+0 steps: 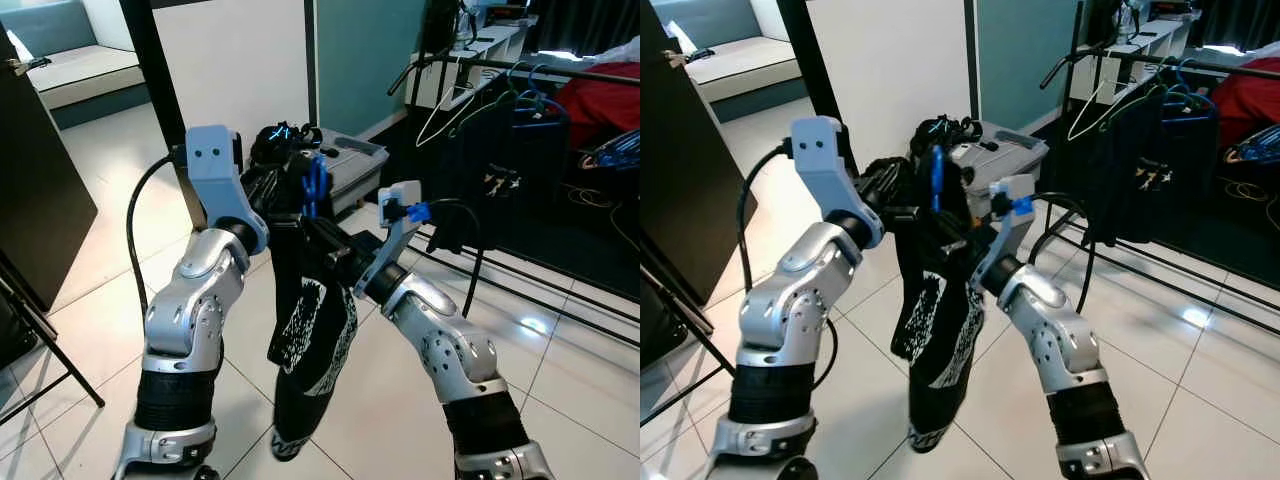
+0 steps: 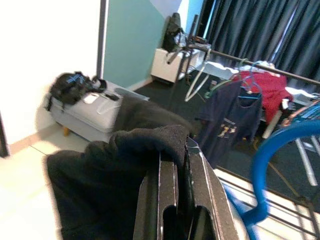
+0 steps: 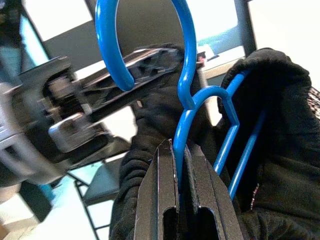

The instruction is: Hang hanger

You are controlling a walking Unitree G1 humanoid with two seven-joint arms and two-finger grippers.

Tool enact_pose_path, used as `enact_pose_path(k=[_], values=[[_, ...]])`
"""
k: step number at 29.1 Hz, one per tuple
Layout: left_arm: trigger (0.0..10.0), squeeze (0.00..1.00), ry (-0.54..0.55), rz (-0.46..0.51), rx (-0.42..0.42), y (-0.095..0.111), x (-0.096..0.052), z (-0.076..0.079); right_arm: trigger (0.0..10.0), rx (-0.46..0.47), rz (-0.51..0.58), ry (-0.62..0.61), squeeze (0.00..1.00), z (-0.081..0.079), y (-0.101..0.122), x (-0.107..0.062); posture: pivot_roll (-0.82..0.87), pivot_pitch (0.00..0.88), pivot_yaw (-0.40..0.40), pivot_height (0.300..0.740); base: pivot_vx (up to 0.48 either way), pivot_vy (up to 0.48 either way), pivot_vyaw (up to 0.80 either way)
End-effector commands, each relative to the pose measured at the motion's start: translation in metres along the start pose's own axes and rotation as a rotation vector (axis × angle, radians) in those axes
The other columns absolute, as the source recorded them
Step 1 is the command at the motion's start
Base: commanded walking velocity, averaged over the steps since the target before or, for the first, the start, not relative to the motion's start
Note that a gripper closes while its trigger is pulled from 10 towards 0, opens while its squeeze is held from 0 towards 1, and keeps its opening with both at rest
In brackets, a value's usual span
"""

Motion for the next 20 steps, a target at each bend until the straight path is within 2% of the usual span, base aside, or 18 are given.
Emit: enact_pose_path(k=[1,3,5,6,7,8,9,10,13,16,19,20], values=[[10.0,0.00,-0.001,0.029,-0.006,0.010,0.001,0.002,10.0,-0.007,-0.005,0.041,0.00,-0.009,0.000,0.002,-0.03,0.000,0.038,0.740,0.000,0.000,0.00],[10.0,0.00,-0.001,0.029,-0.006,0.010,0.001,0.002,10.0,-0.007,-0.005,0.041,0.00,-0.009,0.000,0.002,-0.03,0.000,0.038,0.740,0.000,0.000,0.00],[10.0,0.00,-0.030,-0.030,0.042,-0.005,-0.003,0.003,10.0,-0.012,-0.005,0.014,0.00,-0.004,0.000,0.001,-0.03,0.000,0.043,0.740,0.000,0.000,0.00],[10.0,0.00,-0.030,-0.030,0.042,-0.005,-0.003,0.003,10.0,-0.012,-0.005,0.014,0.00,-0.004,0.000,0.001,-0.03,0.000,0.043,0.740,0.000,0.000,0.00],[10.0,0.07,-0.026,-0.051,0.078,-0.011,-0.007,-0.002,10.0,-0.019,-0.010,-0.007,0.00,0.001,0.001,-0.001,-0.03,0.000,0.044,0.740,0.000,0.000,0.00],[10.0,0.07,-0.026,-0.051,0.078,-0.011,-0.007,-0.002,10.0,-0.019,-0.010,-0.007,0.00,0.001,0.001,-0.001,-0.03,0.000,0.044,0.740,0.000,0.000,0.00],[10.0,0.64,-0.023,-0.055,0.089,-0.012,-0.009,-0.005,10.0,-0.021,-0.012,-0.015,0.00,0.003,0.001,-0.002,-0.03,0.000,0.044,0.740,0.000,0.000,0.00],[10.0,1.00,-0.026,-0.064,0.105,-0.014,-0.011,-0.007,10.0,-0.024,-0.014,-0.023,0.00,0.005,0.001,-0.003,-0.03,0.000,0.044,0.740,0.000,0.000,0.00],[10.0,1.00,-0.030,-0.093,0.161,-0.019,-0.016,-0.014,10.0,-0.027,-0.017,-0.037,0.00,0.009,0.001,-0.006,-0.03,0.000,0.043,0.740,0.000,0.000,0.00],[10.0,1.00,-0.009,-0.152,0.227,-0.027,-0.024,-0.032,10.0,-0.026,-0.018,-0.038,0.00,0.010,0.002,-0.008,-0.03,0.000,0.041,0.740,0.000,0.000,0.00],[10.0,1.00,-0.013,-0.177,0.245,-0.030,-0.026,-0.036,10.0,-0.025,-0.018,-0.037,0.00,0.010,0.002,-0.008,-0.03,0.000,0.040,0.740,0.000,0.000,0.00],[10.0,1.00,-0.018,-0.202,0.285,-0.033,-0.030,-0.041,10.0,-0.025,-0.019,-0.036,0.00,0.011,0.002,-0.009,-0.02,0.000,0.039,0.740,0.000,0.000,0.00]])
Point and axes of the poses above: a point about 5 cm out from each wrist's last joint towards the gripper, its own x axis pointing out of the wrist towards the gripper, its own y axis along the axis of the wrist's last joint, z = x × y, the point moved 4 cm from there along x, pointing out of the wrist towards the gripper, and after that the axes turned 1 degree about -x, right-handed, at the moved point
